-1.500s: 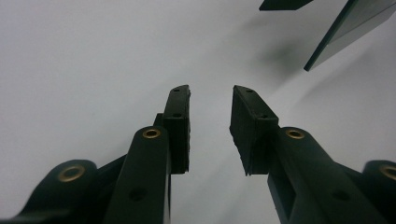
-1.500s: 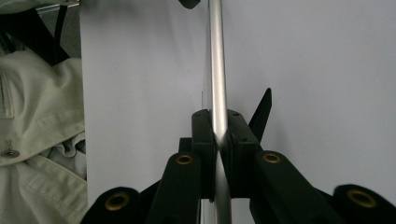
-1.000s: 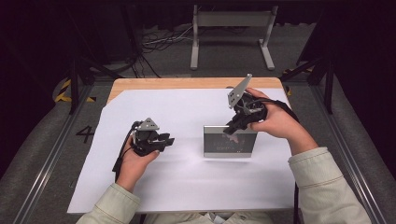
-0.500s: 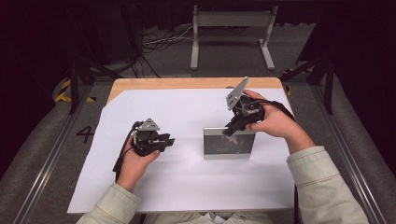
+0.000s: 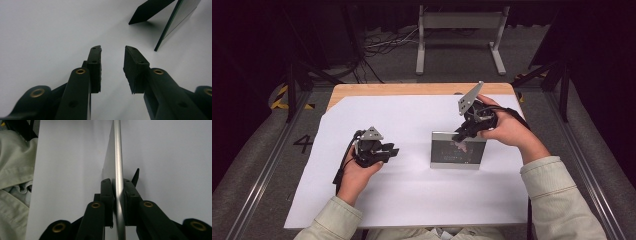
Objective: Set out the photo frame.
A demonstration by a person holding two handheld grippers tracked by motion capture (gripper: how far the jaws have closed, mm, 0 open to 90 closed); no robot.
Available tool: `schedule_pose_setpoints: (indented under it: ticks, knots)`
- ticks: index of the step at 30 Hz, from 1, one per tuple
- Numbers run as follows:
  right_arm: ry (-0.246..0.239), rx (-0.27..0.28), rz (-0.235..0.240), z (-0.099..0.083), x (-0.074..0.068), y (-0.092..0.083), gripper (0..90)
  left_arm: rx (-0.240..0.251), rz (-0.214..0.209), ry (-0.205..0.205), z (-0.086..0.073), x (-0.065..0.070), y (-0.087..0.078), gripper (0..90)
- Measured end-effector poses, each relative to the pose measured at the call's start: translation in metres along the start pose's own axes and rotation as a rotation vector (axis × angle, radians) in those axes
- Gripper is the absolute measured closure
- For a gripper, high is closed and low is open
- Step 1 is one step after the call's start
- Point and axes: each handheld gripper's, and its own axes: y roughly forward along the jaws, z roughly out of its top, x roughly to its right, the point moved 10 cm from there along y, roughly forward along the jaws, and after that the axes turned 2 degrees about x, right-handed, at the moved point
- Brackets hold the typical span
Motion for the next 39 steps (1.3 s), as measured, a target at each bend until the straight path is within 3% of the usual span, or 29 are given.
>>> schedule_pose_setpoints:
  ticks: [6, 12, 21, 34, 36, 39]
  knots:
    - [0.045, 0.038, -0.040, -0.004, 0.004, -0.005, 59.8, -0.001, 0.000, -0.005, 0.000, 0.000, 0.001, 67.0]
    - [0.059, 0.072, -0.073, -0.006, 0.004, -0.017, 52.4, -0.004, 0.003, -0.007, -0.001, -0.002, 0.000, 64.9]
    - [0.092, 0.114, -0.112, -0.017, 0.001, -0.041, 48.9, -0.012, 0.007, -0.001, -0.002, -0.003, 0.000, 61.9]
    - [0.146, 0.132, -0.172, -0.046, -0.004, -0.070, 47.6, -0.001, 0.003, -0.005, -0.004, -0.006, -0.004, 61.5]
    - [0.153, 0.141, -0.181, -0.050, -0.004, -0.073, 47.6, -0.002, 0.020, 0.011, -0.004, -0.009, -0.004, 61.5]
    - [0.169, 0.152, -0.192, -0.056, -0.004, -0.079, 47.4, 0.001, 0.025, 0.001, -0.004, -0.011, -0.005, 61.4]
